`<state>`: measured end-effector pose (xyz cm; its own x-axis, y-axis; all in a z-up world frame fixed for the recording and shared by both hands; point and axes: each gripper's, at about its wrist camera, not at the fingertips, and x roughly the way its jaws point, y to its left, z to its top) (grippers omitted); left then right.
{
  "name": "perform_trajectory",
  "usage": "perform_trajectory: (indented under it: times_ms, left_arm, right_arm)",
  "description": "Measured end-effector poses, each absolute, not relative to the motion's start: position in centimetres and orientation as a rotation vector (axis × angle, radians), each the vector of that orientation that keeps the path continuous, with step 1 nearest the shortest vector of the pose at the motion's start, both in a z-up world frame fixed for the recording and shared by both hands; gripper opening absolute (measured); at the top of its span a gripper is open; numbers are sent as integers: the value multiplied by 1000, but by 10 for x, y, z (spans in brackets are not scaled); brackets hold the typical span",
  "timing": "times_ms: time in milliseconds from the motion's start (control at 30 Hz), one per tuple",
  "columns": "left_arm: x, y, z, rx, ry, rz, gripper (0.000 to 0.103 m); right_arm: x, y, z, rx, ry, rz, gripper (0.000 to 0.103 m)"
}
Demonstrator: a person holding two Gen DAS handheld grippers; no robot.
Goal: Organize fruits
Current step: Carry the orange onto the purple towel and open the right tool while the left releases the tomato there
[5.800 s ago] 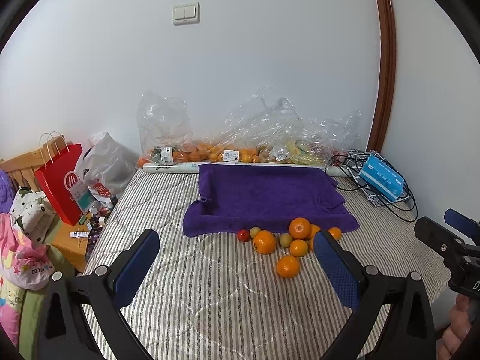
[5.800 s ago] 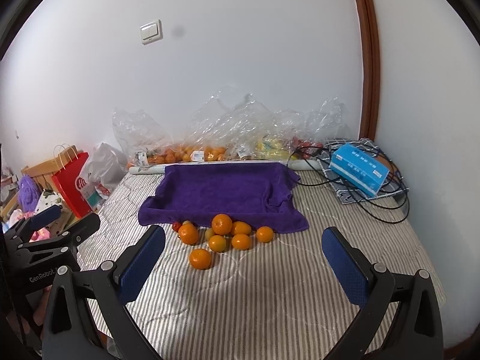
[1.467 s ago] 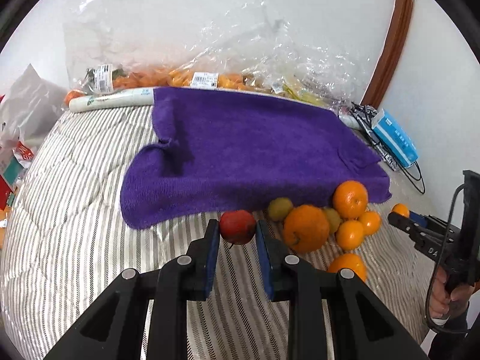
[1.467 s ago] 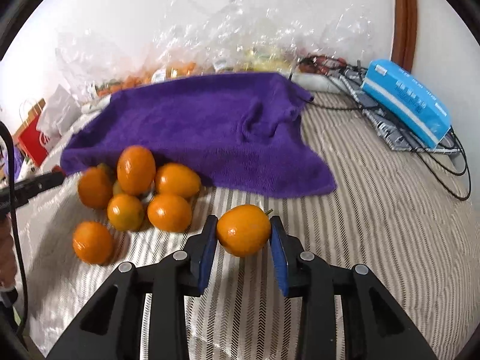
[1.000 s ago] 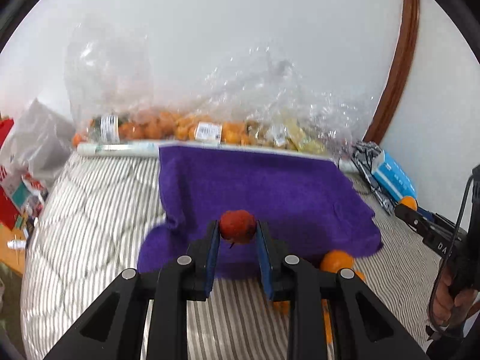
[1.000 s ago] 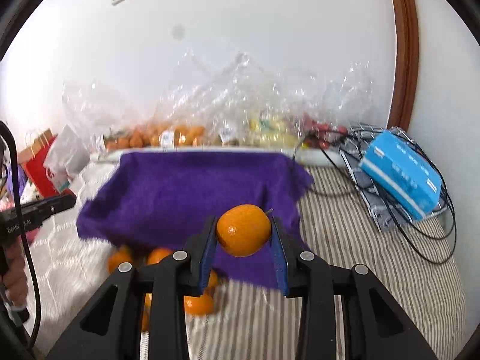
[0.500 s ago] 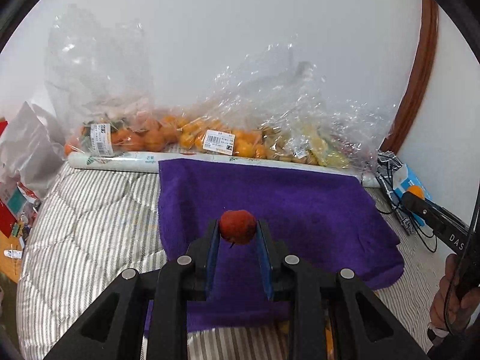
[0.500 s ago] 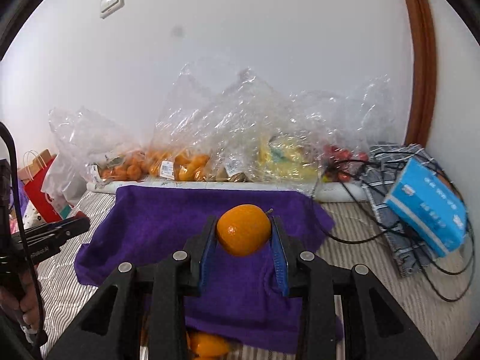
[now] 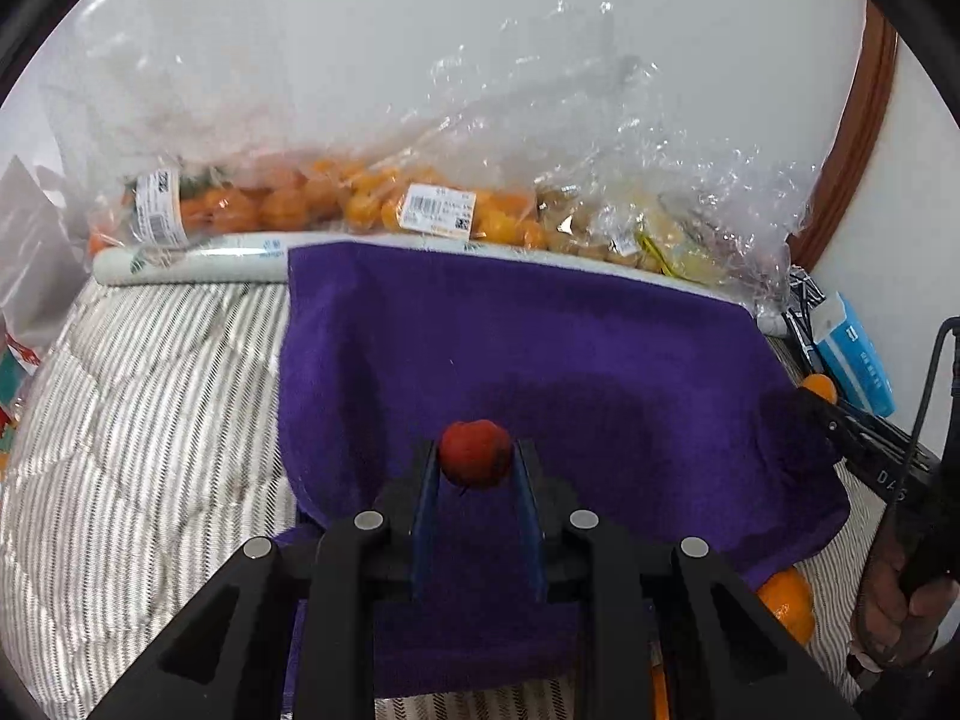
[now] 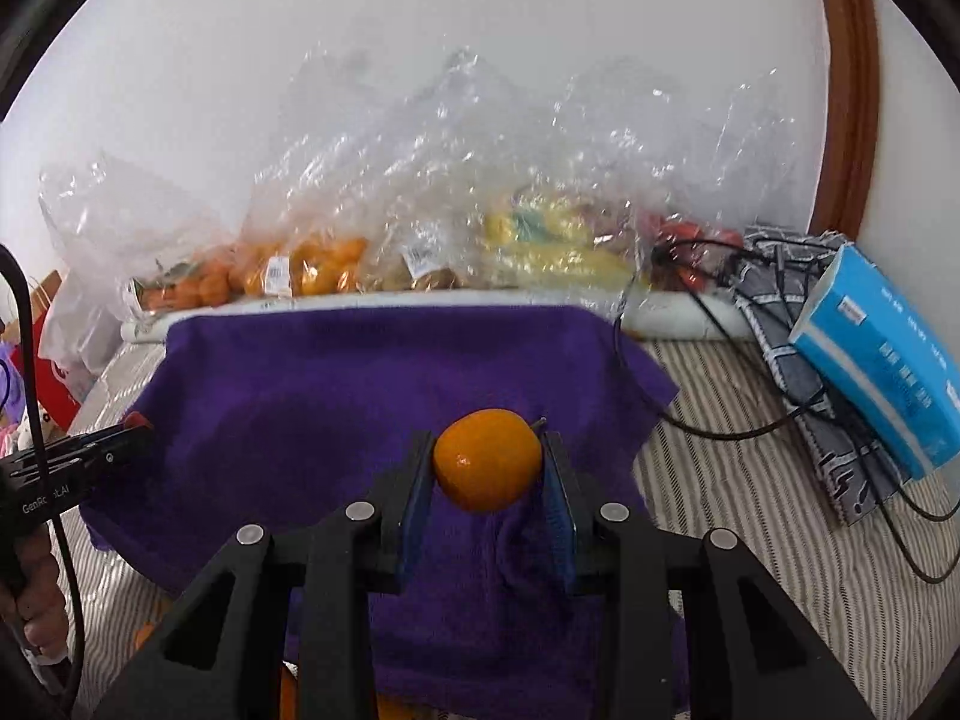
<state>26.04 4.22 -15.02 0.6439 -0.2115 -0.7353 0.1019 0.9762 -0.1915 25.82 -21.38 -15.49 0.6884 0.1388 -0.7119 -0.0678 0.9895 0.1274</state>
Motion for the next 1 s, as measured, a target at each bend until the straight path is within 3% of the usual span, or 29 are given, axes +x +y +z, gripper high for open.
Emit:
perform_trajectory:
  times_ms: [1000]
  left_arm:
    - [269, 36, -167, -98, 907, -167, 24]
  right_arm:
    - [264, -205, -171, 80, 866, 134, 36]
